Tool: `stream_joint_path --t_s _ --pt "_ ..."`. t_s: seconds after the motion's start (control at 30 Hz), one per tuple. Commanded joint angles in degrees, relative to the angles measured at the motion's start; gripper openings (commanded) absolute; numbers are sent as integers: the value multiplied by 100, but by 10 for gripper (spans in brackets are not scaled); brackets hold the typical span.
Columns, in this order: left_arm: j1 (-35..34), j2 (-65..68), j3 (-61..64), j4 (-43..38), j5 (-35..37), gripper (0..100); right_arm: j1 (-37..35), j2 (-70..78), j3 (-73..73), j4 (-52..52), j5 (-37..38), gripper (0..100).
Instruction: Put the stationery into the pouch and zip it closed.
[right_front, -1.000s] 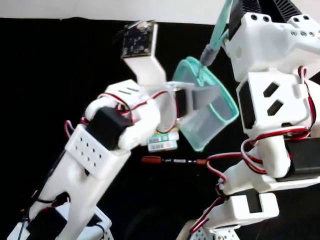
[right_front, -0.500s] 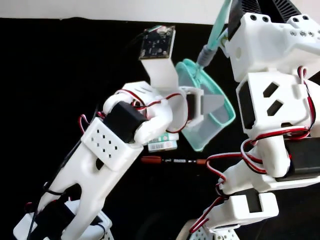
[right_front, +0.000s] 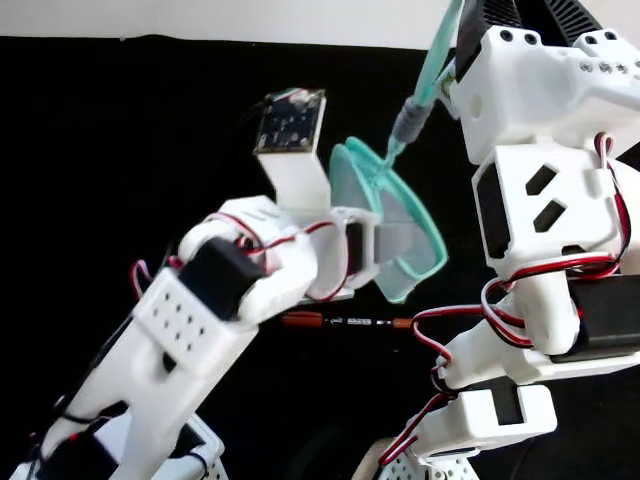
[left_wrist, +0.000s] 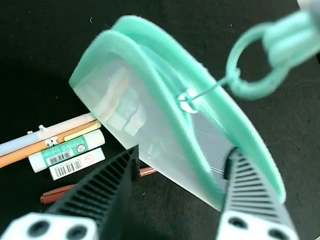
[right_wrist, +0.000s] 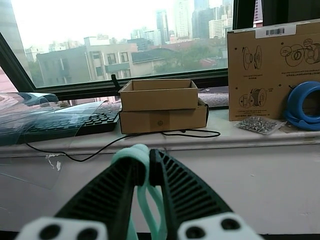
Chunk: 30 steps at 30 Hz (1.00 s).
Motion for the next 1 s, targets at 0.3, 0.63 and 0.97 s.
stream_joint_path --t_s 0.3,0.63,0.97 --pt "-127 -462 66 167 -1960 8 -4 -31 -101 13 -26 7" --pt "-1244 -470 -1253 1398 -3226 7 400 4 -699 13 -35 7" --pt "-1218 -426 -1719 2391 -4167 7 505 13 -690 224 -35 7"
